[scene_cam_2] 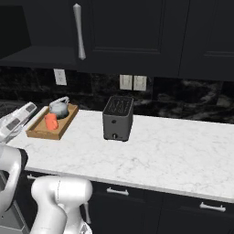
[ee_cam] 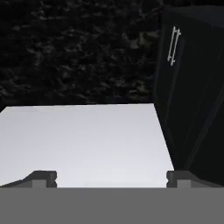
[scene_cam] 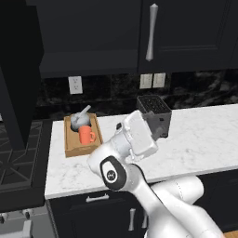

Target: Pick the kettle from the counter and place it on the tray. Then pick the mug from the cabinet and place it on the tray. Then close the cabinet doors.

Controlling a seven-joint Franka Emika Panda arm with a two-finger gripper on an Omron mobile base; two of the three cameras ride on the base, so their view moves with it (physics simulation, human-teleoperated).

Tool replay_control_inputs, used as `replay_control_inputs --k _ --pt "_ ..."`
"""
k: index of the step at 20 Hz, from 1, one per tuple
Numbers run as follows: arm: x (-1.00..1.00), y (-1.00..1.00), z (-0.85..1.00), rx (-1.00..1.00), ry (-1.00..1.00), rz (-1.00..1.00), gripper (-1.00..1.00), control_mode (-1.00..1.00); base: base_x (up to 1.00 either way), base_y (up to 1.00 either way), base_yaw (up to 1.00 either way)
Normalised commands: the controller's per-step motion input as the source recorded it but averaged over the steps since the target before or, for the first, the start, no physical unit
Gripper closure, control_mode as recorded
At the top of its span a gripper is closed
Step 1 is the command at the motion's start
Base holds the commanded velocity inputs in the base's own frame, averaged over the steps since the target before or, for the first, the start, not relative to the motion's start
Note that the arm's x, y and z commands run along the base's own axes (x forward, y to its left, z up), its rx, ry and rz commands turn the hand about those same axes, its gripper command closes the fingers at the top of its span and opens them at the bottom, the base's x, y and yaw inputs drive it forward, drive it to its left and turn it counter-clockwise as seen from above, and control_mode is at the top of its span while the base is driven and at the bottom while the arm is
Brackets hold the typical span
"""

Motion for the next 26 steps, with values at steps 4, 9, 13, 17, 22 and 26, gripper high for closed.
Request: replay_control_inputs --k 4,9,13,17,22,26 --pt "-0.35 0.70 0.00 -0.24 0.15 -0.26 -1.00 -1.00 0.00 0.00 0.00" --pt "-0.28 0.63 -0.08 -0.22 0.15 -0.10 -1.00 -1.00 0.00 0.00 0.00" --pt "-0.37 0.54 -0.11 -0.18 0.01 0.00 -1.00 -1.00 0.00 0.00 0.00" --pt "-0.20 0.66 0.01 -0.14 0.02 0.00 -1.00 -1.00 0.00 0.00 0.00" --pt "-0.01 0.71 0.03 -0.11 0.11 -0.03 -1.00 -1.00 0.00 0.00 0.00" --pt "0.03 0.59 0.00 -0.03 0.11 0.00 -1.00 -1.00 0.00 0.00 0.00"
